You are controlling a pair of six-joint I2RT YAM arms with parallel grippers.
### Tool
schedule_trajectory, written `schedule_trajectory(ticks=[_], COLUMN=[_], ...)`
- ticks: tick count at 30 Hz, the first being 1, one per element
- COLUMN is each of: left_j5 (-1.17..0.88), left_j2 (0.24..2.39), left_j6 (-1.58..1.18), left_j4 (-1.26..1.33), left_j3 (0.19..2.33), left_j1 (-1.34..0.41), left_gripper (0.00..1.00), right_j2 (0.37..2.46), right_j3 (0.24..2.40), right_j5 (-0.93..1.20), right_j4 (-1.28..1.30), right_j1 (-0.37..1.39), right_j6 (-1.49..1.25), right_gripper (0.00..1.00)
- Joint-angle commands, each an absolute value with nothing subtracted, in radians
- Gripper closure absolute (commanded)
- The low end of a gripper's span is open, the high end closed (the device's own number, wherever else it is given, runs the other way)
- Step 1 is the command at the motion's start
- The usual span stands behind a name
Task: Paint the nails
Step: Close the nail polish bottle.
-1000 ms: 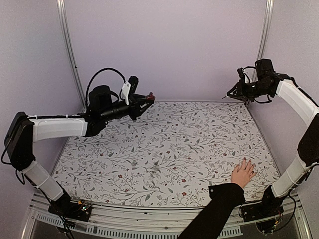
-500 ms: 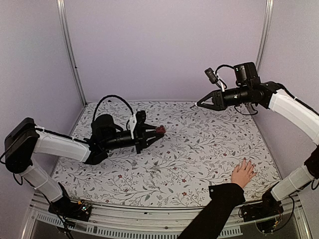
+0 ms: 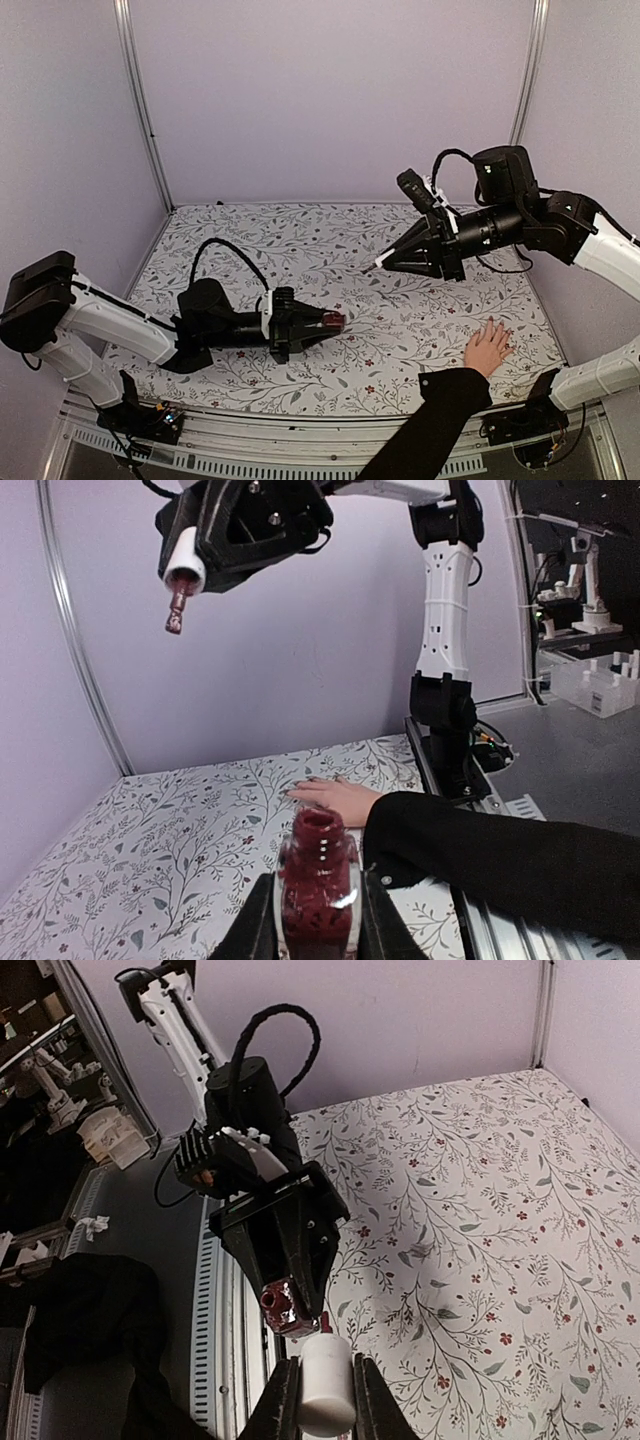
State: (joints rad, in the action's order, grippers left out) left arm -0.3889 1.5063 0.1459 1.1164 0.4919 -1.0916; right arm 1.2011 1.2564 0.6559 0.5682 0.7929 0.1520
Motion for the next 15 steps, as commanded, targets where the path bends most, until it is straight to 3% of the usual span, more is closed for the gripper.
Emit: schedule_trajectory(ticks=[1, 7, 15], left_j5=[-0.346, -0.341, -0.308], left_j2=[1.479, 1.483, 1.503], left_j6=[0.168, 0.152, 0.154], left_j4=[1.19, 1.204, 1.203], left_j3=[0.483, 0.485, 0.477], left_j1=[-1.14, -1.166, -1.192], left_gripper=[1.0, 1.0, 1.0], right_j2=[1.181, 1.218, 1.251], right_j3=[1.273, 1.295, 1.319], right_j5=[0.615, 0.493, 0.428], right_j4=[0.631, 0.701, 0.719], right_j1=[0.893, 1.041, 1.095], right_j6=[0.212, 0.259, 0.27], right_gripper=[1.0, 1.0, 1.0])
